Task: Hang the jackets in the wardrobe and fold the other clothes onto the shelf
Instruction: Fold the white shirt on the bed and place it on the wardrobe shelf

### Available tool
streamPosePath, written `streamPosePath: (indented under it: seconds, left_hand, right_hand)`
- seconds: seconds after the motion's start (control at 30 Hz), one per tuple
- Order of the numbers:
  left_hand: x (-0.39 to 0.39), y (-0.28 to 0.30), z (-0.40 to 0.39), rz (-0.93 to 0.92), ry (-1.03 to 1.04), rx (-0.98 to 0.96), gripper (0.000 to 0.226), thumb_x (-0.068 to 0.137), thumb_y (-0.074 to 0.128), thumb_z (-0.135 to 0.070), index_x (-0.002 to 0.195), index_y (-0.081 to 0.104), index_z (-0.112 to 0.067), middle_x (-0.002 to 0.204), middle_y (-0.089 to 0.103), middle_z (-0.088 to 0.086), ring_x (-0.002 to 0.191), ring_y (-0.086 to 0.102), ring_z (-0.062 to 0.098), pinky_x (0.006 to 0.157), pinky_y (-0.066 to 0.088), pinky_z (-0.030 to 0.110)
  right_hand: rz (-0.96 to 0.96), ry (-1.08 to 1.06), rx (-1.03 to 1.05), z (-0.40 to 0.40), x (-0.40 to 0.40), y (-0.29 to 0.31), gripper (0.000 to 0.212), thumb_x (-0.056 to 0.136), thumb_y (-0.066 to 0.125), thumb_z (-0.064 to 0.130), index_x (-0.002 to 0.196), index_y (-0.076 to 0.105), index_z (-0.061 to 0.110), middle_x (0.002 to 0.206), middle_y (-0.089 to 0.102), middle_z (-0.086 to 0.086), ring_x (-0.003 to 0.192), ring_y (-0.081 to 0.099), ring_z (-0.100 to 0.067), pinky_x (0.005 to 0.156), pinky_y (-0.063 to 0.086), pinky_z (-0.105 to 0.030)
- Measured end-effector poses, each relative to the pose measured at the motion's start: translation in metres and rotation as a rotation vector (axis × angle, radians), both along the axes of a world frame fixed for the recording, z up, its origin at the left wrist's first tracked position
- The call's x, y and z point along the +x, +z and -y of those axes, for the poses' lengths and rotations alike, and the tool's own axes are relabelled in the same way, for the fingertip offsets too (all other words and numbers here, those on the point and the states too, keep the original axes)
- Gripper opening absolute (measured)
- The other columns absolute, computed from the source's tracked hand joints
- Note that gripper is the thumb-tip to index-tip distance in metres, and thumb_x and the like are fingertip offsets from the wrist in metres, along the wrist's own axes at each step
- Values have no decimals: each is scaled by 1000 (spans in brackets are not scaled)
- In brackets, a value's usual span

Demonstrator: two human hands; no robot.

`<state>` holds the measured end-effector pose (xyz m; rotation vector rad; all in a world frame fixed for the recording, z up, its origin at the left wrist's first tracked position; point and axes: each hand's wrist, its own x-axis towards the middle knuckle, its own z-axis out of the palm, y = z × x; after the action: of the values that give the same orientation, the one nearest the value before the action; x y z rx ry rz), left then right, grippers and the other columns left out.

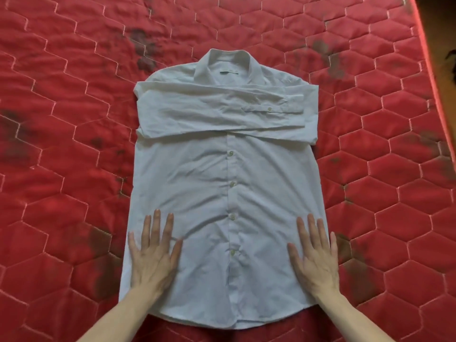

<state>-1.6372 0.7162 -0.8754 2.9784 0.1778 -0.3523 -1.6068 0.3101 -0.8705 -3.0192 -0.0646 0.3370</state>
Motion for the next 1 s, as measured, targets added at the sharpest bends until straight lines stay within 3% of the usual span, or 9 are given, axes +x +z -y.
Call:
streamPosePath:
  seconds: [0.17, 0.3, 0.4, 0.63, 0.7, 0.8, 0.87, 1.0]
  left_hand:
    - [-22, 2, -16, -38, -40, -25, 74, 103, 23, -60, 168, 9, -28, 176, -1, 5, 162, 0, 26, 124, 8, 66]
    - [-41, 8, -19, -25, 74, -48, 70, 105, 22, -54, 167, 14, -24, 176, 5, 5, 162, 3, 26, 125, 12, 64]
    - [-70, 5, -26, -28, 75, -31, 71, 105, 22, -54, 167, 15, -21, 176, 4, 7, 162, 6, 28, 126, 15, 61]
    - [-74, 8, -33, -15, -44, 13, 77, 103, 26, -58, 167, 14, -17, 174, 6, 17, 161, 8, 36, 128, 6, 58]
    - [-77, 14, -38, 26, -197, -17, 84, 97, 37, -63, 166, 22, -16, 173, 14, 19, 159, 18, 37, 128, 9, 57]
    - [-84, 27, -55, 13, -596, -30, 98, 82, 59, -66, 163, 32, -19, 171, 23, 12, 153, 33, 32, 123, 21, 50]
    - [-86, 33, -65, -57, -752, 1, 99, 76, 62, -53, 163, 33, -17, 170, 26, 13, 153, 34, 31, 119, 26, 49]
    - [-79, 33, -76, -89, -819, 111, 89, 76, 51, -21, 163, 32, -14, 169, 29, 14, 151, 37, 33, 117, 26, 54]
  right_hand:
    - [-6, 11, -18, -7, -3, 12, 74, 103, 26, 60, 167, 9, 28, 176, 2, -2, 162, -1, -24, 128, 9, -55]
    - [7, 117, 31, -22, -18, 18, 72, 103, 30, 58, 166, 18, 28, 175, 8, -1, 162, 6, -24, 127, 10, -53]
    - [-45, 36, 7, -16, -35, 9, 74, 102, 24, 63, 167, 10, 31, 176, 0, 1, 162, -1, -23, 127, 13, -55]
    - [-115, 85, 44, -4, -38, 11, 79, 101, 24, 67, 167, -2, 32, 174, -15, 1, 161, -13, -23, 128, -12, -43]
    - [-89, 213, 48, 9, -41, 15, 82, 100, 31, 69, 167, 7, 29, 175, -7, -2, 162, -7, -25, 129, -7, -48]
    - [-52, 523, -8, 33, -44, 26, 84, 98, 38, 73, 165, 27, 23, 173, 18, -8, 161, 11, -27, 124, 13, -64]
    - [-55, 677, -51, 46, -46, 34, 86, 96, 47, 71, 164, 30, 22, 170, 28, -8, 159, 22, -27, 121, 23, -67]
    - [-58, 840, -98, 65, -40, 44, 90, 89, 57, 64, 163, 33, 18, 168, 32, -9, 156, 29, -29, 120, 27, -62]
